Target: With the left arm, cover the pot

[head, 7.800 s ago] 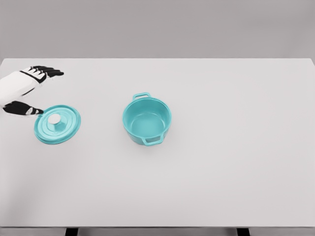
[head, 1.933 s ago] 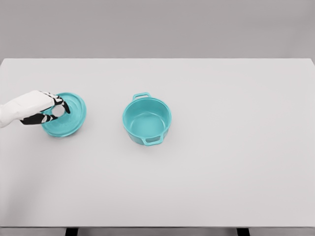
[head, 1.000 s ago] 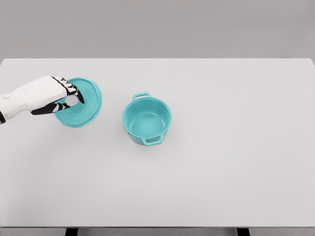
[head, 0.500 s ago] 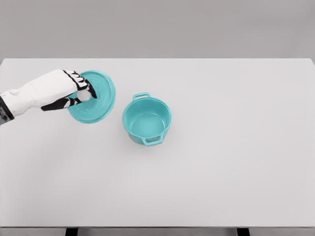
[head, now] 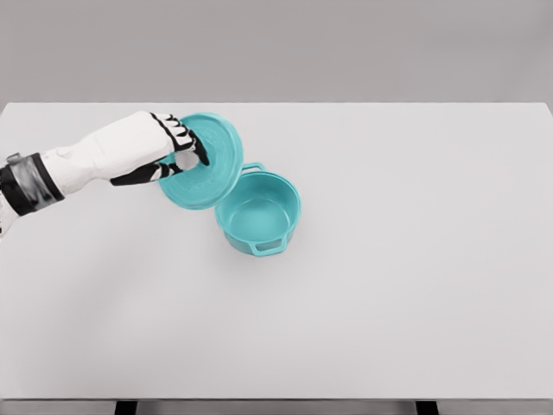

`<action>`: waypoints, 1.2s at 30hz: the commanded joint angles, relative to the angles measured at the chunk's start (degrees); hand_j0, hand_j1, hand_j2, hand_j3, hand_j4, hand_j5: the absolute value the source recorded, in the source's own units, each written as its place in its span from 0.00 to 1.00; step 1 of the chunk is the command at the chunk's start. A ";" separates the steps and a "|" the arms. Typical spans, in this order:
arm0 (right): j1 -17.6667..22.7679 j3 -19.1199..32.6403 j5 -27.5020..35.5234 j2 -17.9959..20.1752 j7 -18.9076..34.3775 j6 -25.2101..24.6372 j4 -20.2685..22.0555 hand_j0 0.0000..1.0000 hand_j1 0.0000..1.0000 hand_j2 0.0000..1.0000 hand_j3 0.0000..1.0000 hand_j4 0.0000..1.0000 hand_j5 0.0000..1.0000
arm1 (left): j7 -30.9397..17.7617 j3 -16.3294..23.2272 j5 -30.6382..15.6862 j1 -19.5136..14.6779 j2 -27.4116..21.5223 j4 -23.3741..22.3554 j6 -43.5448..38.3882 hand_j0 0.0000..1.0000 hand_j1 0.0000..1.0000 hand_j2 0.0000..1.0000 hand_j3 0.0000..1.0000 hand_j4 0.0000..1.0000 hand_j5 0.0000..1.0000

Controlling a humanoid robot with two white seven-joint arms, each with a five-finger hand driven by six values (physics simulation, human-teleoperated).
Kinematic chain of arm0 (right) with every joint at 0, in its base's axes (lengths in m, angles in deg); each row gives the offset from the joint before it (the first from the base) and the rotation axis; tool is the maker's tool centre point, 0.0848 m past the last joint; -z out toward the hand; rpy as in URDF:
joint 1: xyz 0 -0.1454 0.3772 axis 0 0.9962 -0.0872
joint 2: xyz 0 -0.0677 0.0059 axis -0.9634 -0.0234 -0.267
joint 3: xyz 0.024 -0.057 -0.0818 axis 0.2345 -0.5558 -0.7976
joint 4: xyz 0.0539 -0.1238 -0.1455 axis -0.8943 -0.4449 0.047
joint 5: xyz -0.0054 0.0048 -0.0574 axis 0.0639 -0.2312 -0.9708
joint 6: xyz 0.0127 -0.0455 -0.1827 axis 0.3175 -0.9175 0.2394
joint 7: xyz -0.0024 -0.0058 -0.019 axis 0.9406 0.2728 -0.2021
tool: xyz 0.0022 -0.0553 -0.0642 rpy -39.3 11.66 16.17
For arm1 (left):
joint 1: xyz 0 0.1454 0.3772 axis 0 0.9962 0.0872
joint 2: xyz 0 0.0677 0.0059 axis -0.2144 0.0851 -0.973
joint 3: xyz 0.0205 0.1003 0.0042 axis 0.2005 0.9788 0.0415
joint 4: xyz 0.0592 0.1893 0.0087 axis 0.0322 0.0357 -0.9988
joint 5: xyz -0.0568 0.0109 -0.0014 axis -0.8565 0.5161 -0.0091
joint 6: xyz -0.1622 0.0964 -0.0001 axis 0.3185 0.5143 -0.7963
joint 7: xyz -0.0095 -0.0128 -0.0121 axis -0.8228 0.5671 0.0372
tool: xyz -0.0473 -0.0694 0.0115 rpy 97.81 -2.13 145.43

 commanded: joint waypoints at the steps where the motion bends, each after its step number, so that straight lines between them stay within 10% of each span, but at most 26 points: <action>1: 0.00 0.00 0.00 0.00 0.01 0.00 0.00 1.00 1.00 1.00 1.00 1.00 1.00 | 0.03 0.88 -0.18 0.00 0.96 0.02 -0.17 0.56 0.56 0.56 0.56 0.56 0.56; 36: 0.00 0.00 0.00 0.00 0.01 0.00 -0.08 1.00 1.00 1.00 1.00 1.00 1.00 | 0.03 4.83 3.07 -0.88 11.07 -6.22 -0.17 0.56 0.56 0.56 0.56 0.56 0.56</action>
